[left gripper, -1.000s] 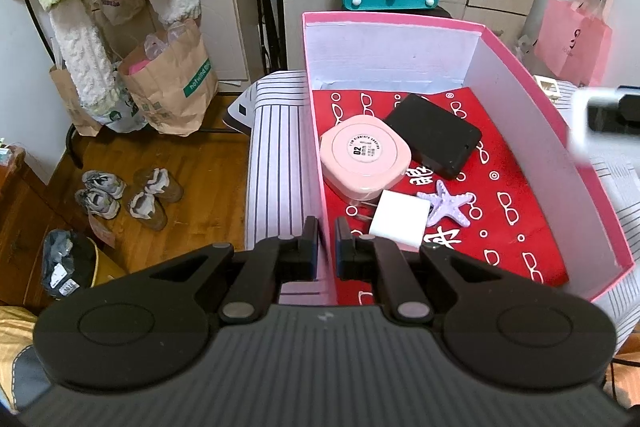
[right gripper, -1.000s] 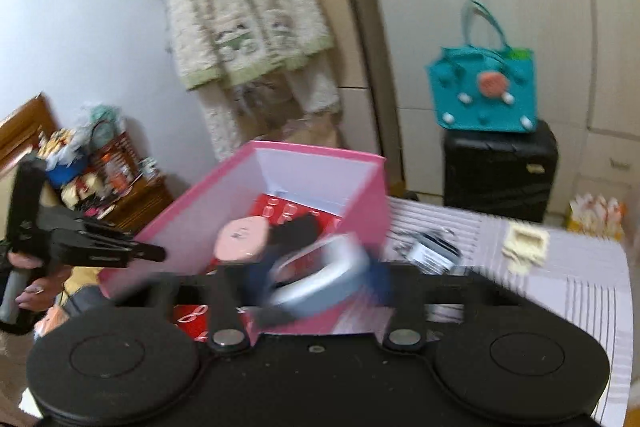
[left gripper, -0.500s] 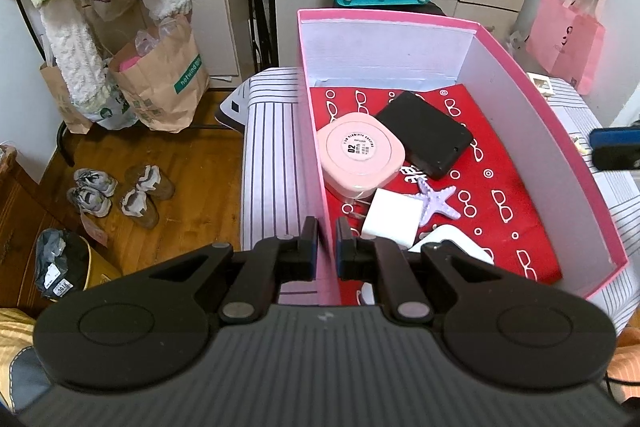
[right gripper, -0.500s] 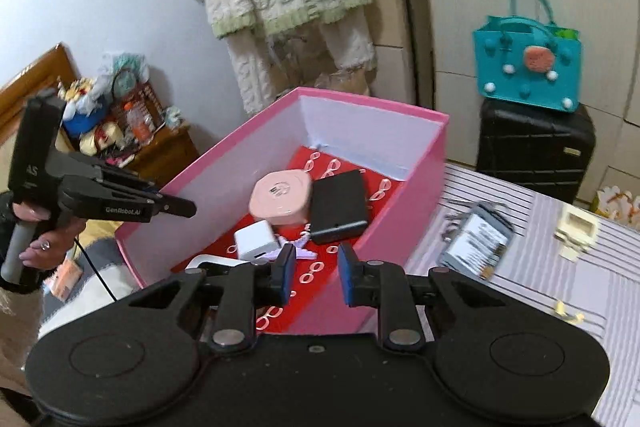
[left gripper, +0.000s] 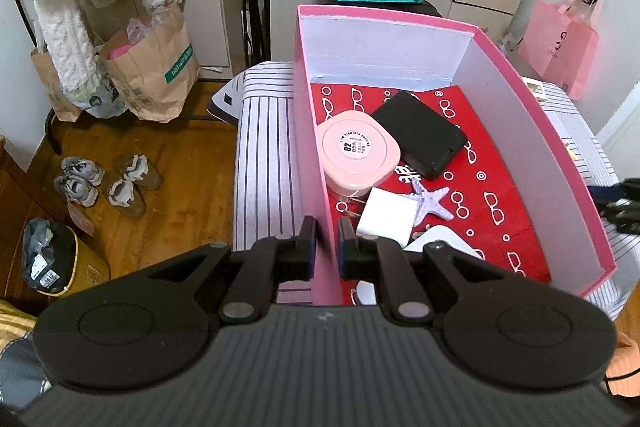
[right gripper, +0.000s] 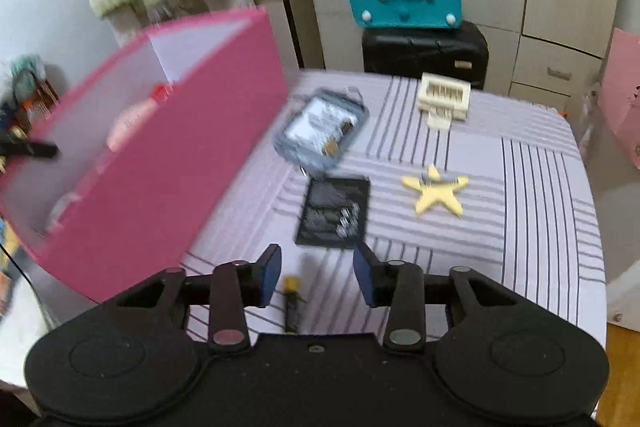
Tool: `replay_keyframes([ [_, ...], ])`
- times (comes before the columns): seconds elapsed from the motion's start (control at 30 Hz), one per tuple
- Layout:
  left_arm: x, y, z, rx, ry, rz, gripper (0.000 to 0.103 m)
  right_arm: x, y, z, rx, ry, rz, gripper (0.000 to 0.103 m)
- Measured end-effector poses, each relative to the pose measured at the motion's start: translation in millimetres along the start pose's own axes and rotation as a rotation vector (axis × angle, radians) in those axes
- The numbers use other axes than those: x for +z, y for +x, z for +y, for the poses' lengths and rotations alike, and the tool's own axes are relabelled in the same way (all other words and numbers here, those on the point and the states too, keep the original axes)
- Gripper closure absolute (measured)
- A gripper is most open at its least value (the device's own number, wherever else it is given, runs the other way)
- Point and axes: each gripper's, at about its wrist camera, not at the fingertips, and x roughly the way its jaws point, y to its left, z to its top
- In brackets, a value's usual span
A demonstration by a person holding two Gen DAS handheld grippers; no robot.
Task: Organize rigid objects
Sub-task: 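Grasp the black phone battery with the right tool, then carry the black phone battery into the pink box and release it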
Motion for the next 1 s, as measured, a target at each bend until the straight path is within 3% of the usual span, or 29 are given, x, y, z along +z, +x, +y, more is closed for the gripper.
replay_keyframes([
  [0.27, 5.3, 1.3, -1.3, 0.004, 0.010, 0.025, 0.093, 26.6, 28.4, -5.4, -0.003, -0.024, 0.037, 0.050],
  [0.43, 4.7, 1.4, 0.0, -0.001, 0.001, 0.025, 0.093, 40.5, 48.0, -2.4, -0.019, -0.037, 0.085, 0.039],
  [0.57, 4.8, 1.8, 0.5, 0.000, -0.002, 0.027, 0.093, 38.8, 50.4, 1.6, -0.071, -0.064, 0.029, 0.048],
  [1.0, 6.1, 0.6, 5.1, -0.008, -0.007, 0.030, 0.093, 40.1, 15.3, -6.6, 0.047, 0.060, -0.014, 0.048],
])
